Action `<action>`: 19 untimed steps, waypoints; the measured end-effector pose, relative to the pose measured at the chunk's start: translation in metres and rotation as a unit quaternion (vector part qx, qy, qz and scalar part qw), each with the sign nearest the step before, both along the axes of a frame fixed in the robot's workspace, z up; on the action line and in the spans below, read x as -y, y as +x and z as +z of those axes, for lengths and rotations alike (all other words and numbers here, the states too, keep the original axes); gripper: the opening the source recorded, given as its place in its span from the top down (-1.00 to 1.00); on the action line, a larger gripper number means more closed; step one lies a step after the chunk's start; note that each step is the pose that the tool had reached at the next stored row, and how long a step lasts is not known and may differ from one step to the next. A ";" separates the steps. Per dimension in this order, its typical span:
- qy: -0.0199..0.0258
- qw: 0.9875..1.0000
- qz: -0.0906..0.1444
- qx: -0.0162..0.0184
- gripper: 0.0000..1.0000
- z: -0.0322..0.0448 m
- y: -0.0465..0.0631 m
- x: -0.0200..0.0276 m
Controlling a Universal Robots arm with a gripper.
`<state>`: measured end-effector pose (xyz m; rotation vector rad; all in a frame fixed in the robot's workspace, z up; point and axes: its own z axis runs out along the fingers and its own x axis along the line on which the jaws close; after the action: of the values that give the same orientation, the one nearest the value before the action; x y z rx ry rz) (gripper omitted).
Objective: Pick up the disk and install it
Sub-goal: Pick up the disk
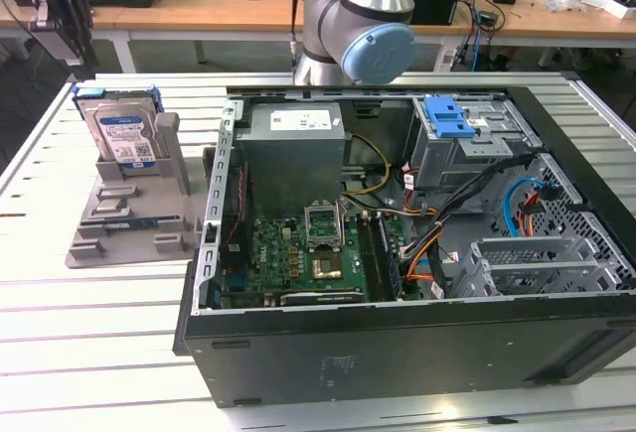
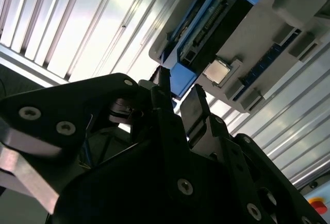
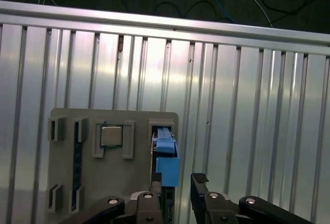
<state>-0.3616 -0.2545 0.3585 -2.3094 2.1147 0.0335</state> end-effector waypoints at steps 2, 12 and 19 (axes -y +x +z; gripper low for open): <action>0.000 1.000 0.000 0.000 0.28 -0.0012 0.000 -0.0001; -0.004 1.000 0.000 0.000 0.28 -0.0094 -0.001 0.0039; -0.005 1.000 -0.006 0.000 0.28 -0.0210 0.003 0.0094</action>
<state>-0.3590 -0.2639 0.3375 -2.3026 2.1327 0.0247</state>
